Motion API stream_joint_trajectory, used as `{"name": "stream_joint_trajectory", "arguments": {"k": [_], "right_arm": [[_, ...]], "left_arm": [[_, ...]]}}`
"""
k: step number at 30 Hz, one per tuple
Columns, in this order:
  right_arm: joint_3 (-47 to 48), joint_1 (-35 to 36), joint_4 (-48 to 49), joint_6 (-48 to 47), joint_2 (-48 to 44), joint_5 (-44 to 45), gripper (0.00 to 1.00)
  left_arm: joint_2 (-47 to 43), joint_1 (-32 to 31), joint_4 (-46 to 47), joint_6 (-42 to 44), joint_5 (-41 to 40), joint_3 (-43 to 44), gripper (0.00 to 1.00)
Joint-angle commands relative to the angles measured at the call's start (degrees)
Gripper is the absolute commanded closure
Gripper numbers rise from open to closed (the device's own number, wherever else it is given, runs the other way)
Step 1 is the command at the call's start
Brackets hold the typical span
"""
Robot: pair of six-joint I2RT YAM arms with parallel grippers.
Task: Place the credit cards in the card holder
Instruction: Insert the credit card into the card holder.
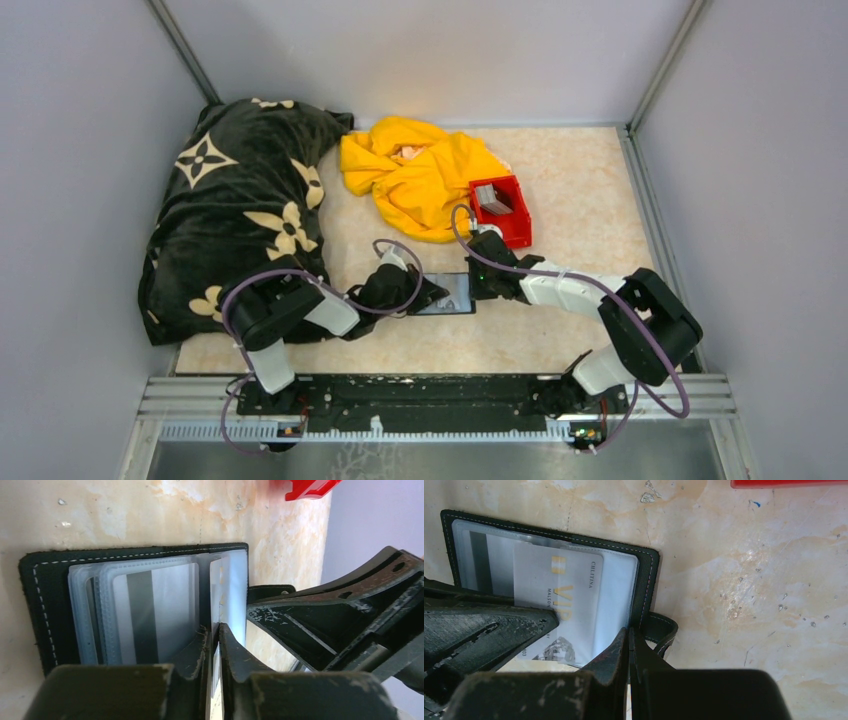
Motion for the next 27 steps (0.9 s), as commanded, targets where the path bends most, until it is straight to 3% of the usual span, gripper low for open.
{"name": "stream_joint_trajectory", "arguments": {"k": [1,5,11,19,27], "right_arm": [[0.33,0.86,1.41,0.28,2.05,0.76,1.00],[0.39,0.90,1.40,0.30,2.07,0.74,1.00],[0.48,0.93,1.53,0.20,2.23,0.56,1.00],[0.78,0.88,1.19,-0.04,2.14,0.54,1.00],[1.05,0.89,0.66,-0.26,1.63,0.84,1.00]], "left_arm": [[1.36,-1.14,-6.83,1.85,1.14,0.89,0.80],[-1.74,-2.34,-14.80,3.15,-0.83,2.07,0.60],[-7.62,-3.01,-26.38,5.20,-6.23,3.65,0.47],[-10.24,-3.01,-36.78,8.07,-10.22,8.19,0.46],[-10.11,-3.01,-38.83,9.04,-11.12,10.24,0.48]]}}
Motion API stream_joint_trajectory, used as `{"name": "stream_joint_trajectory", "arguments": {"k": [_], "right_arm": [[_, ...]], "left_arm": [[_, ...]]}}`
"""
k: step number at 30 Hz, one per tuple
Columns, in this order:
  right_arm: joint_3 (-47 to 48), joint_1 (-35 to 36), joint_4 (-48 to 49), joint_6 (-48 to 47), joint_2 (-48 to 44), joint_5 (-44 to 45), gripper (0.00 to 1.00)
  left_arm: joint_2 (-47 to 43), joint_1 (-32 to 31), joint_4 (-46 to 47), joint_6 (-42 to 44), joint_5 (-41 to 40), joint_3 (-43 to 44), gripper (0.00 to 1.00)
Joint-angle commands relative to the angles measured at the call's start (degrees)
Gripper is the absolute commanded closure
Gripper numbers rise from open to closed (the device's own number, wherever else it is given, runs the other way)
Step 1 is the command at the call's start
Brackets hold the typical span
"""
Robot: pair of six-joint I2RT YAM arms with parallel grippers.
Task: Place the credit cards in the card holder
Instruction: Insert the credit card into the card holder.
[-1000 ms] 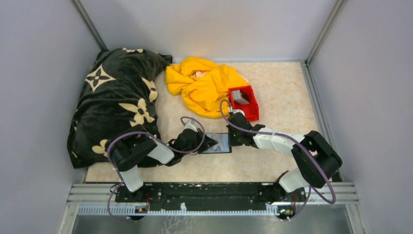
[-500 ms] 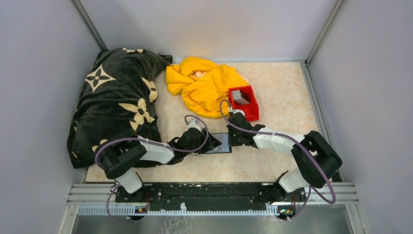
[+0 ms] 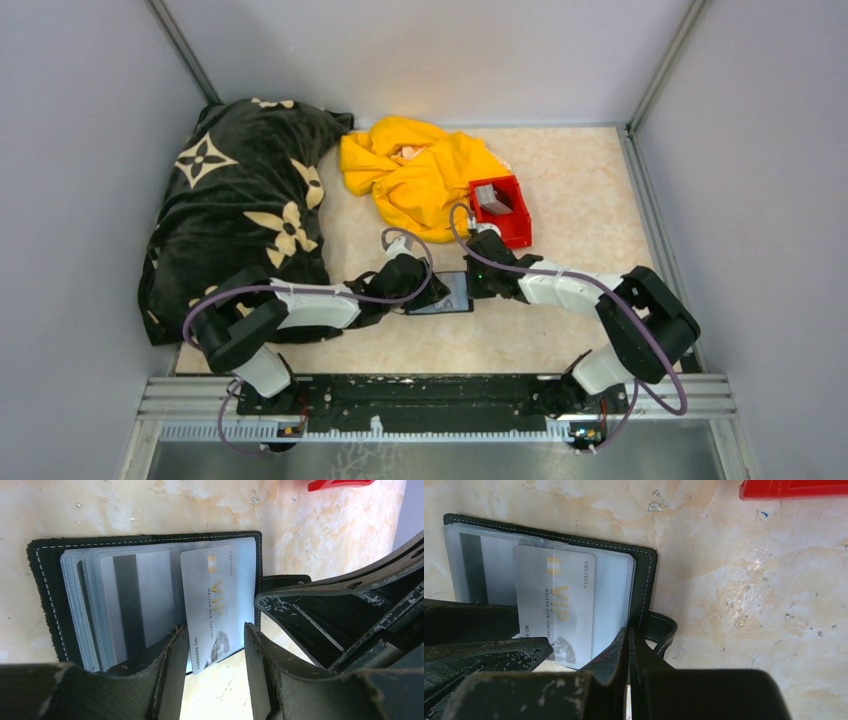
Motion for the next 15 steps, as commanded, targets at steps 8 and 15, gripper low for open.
{"name": "stream_joint_trajectory", "arguments": {"k": [8,15], "right_arm": [[0.90,0.86,-0.70,-0.44,0.85,1.17,1.00],[0.94,0.82,-0.88,-0.30,0.63,1.26,1.00]], "left_arm": [[-0.58,-0.07,-8.48,3.89,-3.65,1.96,0.50],[1.93,-0.69,-6.61,4.59,-1.39,3.51,0.51]]}}
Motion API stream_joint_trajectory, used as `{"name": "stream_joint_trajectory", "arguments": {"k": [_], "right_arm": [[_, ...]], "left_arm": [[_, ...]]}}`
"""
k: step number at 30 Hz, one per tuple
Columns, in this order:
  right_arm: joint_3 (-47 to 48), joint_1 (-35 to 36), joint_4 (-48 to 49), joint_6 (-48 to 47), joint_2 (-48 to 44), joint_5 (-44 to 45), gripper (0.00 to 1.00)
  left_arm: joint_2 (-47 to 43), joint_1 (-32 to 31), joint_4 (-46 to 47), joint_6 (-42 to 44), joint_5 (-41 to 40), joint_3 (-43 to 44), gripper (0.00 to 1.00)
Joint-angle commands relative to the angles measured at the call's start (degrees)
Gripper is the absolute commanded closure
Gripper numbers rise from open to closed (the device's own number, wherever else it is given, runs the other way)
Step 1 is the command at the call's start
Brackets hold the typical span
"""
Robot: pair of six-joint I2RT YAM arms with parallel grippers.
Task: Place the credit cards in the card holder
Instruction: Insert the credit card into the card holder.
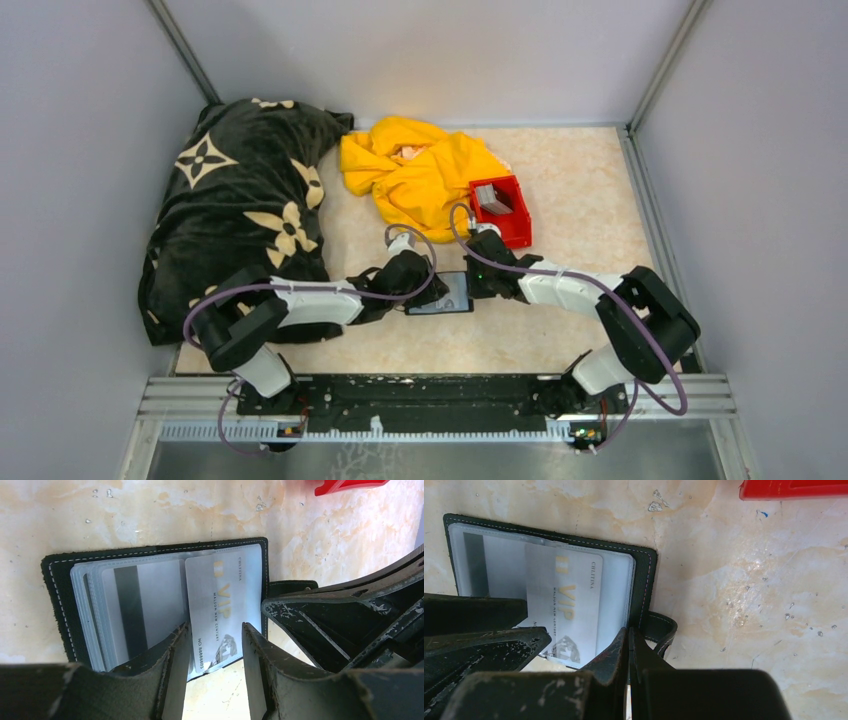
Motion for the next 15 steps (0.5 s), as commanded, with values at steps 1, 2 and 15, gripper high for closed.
{"name": "stream_joint_trajectory", "arguments": {"k": [1,2,15], "right_arm": [[0.88,0.86,-0.84,-0.24,0.67,1.20,1.00],[0.81,0.86,-0.75,-0.28,0.70,1.10,1.00],[0.70,1.03,-0.69,-0.02,0.54,0.95,1.00]], "left_arm": [[1.99,-0.53,-1.20,1.97,0.69,0.76,0.51],[2.24,-0.62,-0.86,2.13,0.92,0.84,0.51],[4.47,-1.69,0.15,2.89,1.22,3.54,0.53]]}}
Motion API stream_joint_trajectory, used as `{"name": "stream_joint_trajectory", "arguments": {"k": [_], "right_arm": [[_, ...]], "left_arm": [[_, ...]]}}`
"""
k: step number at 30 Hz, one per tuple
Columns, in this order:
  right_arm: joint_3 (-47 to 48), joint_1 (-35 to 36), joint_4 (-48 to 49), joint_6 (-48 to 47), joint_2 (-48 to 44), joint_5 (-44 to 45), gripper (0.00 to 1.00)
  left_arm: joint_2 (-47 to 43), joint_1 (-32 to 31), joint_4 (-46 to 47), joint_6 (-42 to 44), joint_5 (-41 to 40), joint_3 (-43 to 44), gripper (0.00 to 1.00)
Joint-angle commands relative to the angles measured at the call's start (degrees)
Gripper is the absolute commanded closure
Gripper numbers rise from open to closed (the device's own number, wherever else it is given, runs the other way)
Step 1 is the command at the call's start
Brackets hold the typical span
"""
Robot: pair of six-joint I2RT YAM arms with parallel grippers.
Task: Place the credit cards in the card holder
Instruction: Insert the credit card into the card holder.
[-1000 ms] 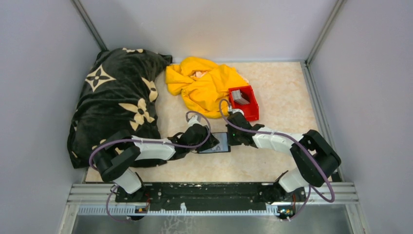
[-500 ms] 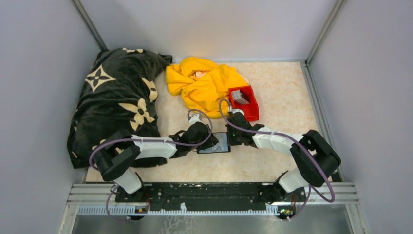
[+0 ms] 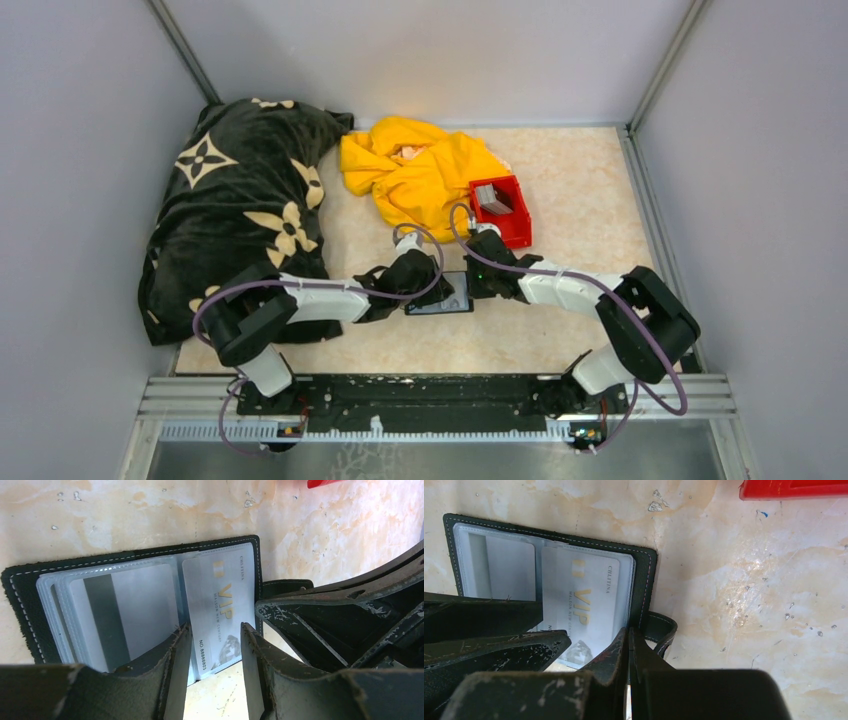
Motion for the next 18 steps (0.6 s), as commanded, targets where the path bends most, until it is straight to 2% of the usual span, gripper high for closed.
{"name": "stream_joint_trajectory", "arguments": {"k": [1,18], "right_arm": [[0.70,1.12,-0.71,-0.07,0.55,0.99,1.00],[1.47,1.60,-1.00,0.12,0.77,1.08,1.00]], "left_arm": [[1.62,-0.70,-0.67,1.34,0.39,1.53,0.53],[3.59,-1.35,1.23,1.07,1.74,2.69,0.53]]}}
